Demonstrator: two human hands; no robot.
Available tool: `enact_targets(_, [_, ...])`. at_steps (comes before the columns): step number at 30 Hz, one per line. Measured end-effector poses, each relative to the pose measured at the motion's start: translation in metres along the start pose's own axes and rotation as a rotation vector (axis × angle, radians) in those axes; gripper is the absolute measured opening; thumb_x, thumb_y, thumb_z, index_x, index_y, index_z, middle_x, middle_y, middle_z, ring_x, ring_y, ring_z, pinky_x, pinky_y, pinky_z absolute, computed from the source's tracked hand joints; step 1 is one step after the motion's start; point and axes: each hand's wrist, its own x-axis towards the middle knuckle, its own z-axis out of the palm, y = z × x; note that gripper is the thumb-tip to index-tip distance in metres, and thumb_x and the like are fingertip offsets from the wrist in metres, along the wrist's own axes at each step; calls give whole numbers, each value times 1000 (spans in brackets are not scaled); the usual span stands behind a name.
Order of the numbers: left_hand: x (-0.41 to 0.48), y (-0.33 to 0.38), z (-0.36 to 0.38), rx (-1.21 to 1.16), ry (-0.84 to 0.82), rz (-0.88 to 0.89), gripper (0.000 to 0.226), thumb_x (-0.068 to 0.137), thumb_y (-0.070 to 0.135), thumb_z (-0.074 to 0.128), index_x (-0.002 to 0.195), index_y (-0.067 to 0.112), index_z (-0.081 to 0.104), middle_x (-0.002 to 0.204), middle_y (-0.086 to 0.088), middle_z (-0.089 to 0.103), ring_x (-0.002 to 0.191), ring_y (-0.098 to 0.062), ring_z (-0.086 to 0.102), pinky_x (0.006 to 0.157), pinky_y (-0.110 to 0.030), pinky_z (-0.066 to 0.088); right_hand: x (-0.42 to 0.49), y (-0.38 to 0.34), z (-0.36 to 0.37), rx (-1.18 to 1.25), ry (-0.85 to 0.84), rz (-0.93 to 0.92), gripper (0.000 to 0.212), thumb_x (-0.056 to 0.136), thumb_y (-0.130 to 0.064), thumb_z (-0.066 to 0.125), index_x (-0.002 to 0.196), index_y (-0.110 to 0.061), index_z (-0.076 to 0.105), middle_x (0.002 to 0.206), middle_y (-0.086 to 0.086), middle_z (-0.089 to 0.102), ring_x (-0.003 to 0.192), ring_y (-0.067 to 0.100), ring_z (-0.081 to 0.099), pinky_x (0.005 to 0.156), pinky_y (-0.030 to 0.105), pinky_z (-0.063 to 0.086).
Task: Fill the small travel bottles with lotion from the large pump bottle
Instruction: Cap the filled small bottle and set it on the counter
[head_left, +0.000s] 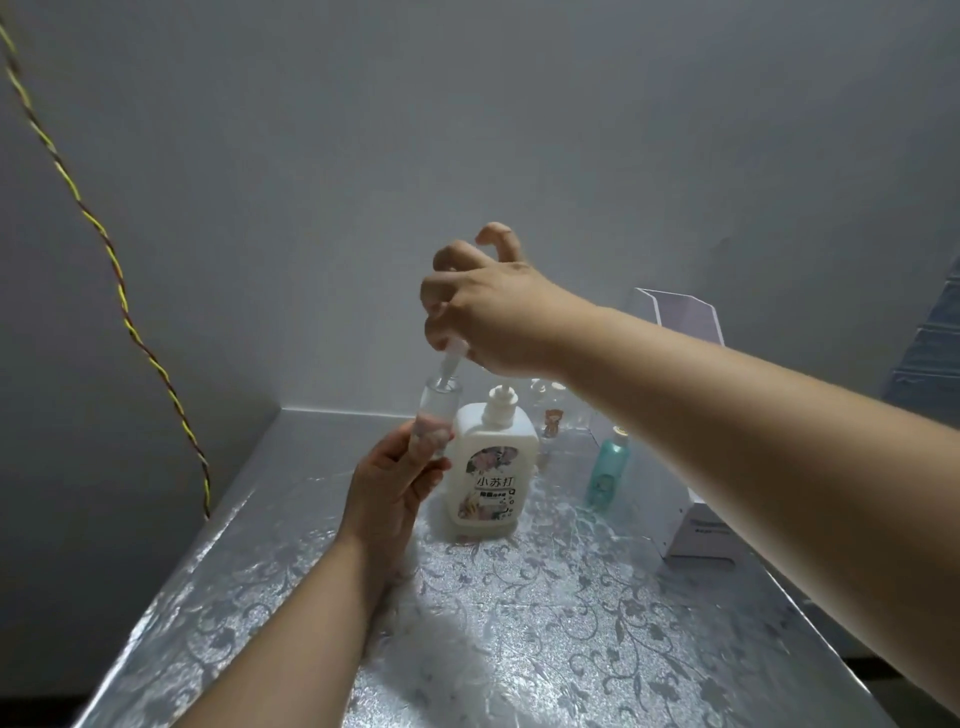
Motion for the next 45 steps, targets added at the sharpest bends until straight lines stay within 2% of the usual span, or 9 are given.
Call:
enact_targets(6, [0,-1,-2,-24,7,5,61,32,53,96,79,18,78,81,-1,71,66,-9,61,60,-16,51,-2,-6,0,306,-20,149,65,78,5,50,125,-40,54,146,-12,35,130,14,39,103,40,31])
enact_targets(10, [0,-3,1,-60,67,-14,76,26,48,98,89,14,73,83,-2,73,63,-9,63,60,-16,52,-2,-5,2,1088,44,722,60,78,5,57,132,-20,52,133,2,50,114,18,55,87,28,51])
enact_targets(14, [1,-3,-1,-139,95,-28,76,22,41,100,87,13,71,84,-6,74,61,-11,66,56,-18,54,-13,-18,18,1498,-83,918,49,76,-3,74,123,-6,59,116,9,63,111,24,59,103,35,44])
enact_targets(18, [2,-4,-1,-155,84,-19,63,23,41,100,76,15,78,83,-6,75,61,-11,66,57,-18,55,-17,-24,18,1540,19,922,26,83,-7,70,108,-4,68,108,12,69,94,16,58,80,23,45])
enact_targets(22, [2,-3,-1,-175,81,-14,60,25,40,100,75,15,77,85,-8,75,61,-11,66,58,-19,55,-14,-23,18,1522,32,902,16,82,-8,72,98,-8,69,91,9,67,82,14,57,79,26,46])
enact_targets(29, [3,-3,1,-240,64,-48,67,28,37,100,83,8,75,87,-15,74,55,-12,64,51,-17,53,-16,-25,26,1672,179,844,20,83,2,68,74,-15,61,69,-4,59,44,-11,52,44,0,37])
enact_targets(34, [2,-1,2,-240,45,-61,64,27,39,100,79,9,78,86,-14,75,55,-11,64,52,-17,53,-14,-23,31,1737,185,749,28,78,10,69,74,-15,57,73,2,59,62,5,59,65,11,48])
enact_targets(40, [1,0,2,-263,35,-72,64,29,37,100,81,6,77,86,-16,74,56,-13,65,52,-18,54,-14,-22,29,1805,206,738,32,77,15,66,70,-14,54,76,10,60,46,-4,58,42,3,39])
enact_targets(45, [1,-1,2,-273,21,-78,63,27,36,100,80,9,78,84,-13,74,57,-12,65,52,-17,53,-11,-24,30,1707,211,785,29,70,8,76,74,-14,57,74,5,57,64,11,56,65,16,50])
